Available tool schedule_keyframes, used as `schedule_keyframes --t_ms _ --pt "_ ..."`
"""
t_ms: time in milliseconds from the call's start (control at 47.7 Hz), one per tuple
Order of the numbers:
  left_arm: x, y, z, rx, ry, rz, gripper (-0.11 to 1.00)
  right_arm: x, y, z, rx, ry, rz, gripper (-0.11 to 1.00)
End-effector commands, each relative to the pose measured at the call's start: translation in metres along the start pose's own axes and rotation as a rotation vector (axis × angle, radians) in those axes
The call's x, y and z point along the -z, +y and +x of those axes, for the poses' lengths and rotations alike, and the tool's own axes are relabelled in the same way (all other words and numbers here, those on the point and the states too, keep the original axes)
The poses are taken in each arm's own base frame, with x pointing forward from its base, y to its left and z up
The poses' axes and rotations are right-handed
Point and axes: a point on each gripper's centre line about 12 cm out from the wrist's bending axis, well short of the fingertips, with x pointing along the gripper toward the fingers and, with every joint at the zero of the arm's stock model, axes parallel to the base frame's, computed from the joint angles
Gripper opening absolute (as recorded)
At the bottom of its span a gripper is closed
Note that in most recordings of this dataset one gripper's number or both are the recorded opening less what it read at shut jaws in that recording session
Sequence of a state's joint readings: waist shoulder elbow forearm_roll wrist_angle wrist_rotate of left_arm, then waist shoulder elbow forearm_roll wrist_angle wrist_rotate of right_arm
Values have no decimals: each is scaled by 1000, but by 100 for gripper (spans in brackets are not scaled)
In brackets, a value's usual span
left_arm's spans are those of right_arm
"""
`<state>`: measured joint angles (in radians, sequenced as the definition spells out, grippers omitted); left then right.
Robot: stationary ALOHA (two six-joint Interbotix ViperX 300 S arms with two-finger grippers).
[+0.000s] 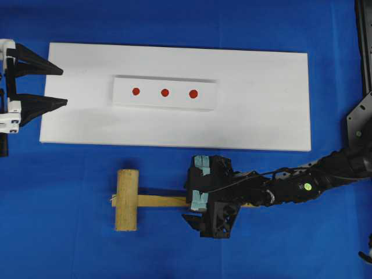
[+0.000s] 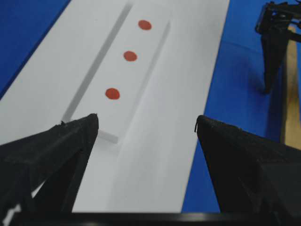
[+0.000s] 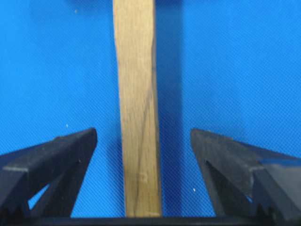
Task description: Hit the mark with a hammer.
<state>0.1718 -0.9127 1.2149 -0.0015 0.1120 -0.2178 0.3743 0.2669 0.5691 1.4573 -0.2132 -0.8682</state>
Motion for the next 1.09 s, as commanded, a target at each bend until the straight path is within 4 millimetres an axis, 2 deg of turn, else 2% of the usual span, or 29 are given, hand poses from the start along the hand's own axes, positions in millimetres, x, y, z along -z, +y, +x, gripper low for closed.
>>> schedule_keyframes --t_ms 0,84,356,482,587,755,965,1069 --pt "-4 0 0 -1 -14 1 81 -20 10 -13 -30 -58 7 89" --pt "-5 -1 0 1 -17 0 81 -28 13 -23 -46 -83 3 85" --pt "-7 -1 -3 3 -32 -3 81 -64 19 -80 -103 -221 -67 85" --pt "-10 -2 -6 7 -46 -3 81 -71 14 -91 -85 -260 -87 85" --pt "-11 -2 -8 9 -54 -4 81 -75 8 -93 -70 -271 -84 85" --pt "-11 -2 -11 8 -53 -14 81 -90 -13 -97 -32 -301 -51 85" --pt "-13 -2 -15 9 -59 -3 81 -110 -68 -119 64 -359 -31 85" --pt "-11 -2 -16 6 -46 1 81 -116 -88 -128 86 -369 -51 85"
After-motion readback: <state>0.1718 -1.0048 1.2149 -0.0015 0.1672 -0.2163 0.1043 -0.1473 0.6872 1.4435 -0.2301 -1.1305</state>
